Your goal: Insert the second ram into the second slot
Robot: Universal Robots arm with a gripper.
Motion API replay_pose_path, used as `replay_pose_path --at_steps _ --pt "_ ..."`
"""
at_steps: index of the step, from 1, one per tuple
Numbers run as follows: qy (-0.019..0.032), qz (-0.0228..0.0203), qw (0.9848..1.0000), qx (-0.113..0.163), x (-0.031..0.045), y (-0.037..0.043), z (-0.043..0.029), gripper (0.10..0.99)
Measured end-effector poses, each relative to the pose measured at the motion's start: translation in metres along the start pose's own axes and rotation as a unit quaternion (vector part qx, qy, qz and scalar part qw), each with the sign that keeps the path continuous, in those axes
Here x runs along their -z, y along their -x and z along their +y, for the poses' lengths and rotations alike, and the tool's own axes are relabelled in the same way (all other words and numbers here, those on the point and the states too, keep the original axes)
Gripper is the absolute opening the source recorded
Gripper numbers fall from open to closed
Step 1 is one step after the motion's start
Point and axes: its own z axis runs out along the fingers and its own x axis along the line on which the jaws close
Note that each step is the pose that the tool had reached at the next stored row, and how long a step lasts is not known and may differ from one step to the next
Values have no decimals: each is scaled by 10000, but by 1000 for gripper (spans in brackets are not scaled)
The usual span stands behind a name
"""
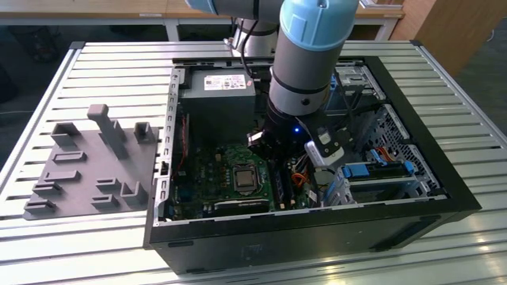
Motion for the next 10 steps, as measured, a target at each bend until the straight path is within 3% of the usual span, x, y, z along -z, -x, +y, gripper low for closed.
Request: replay_pose_path --at_steps 10 --pt "-4 6 10000 0 3 0 -7 141"
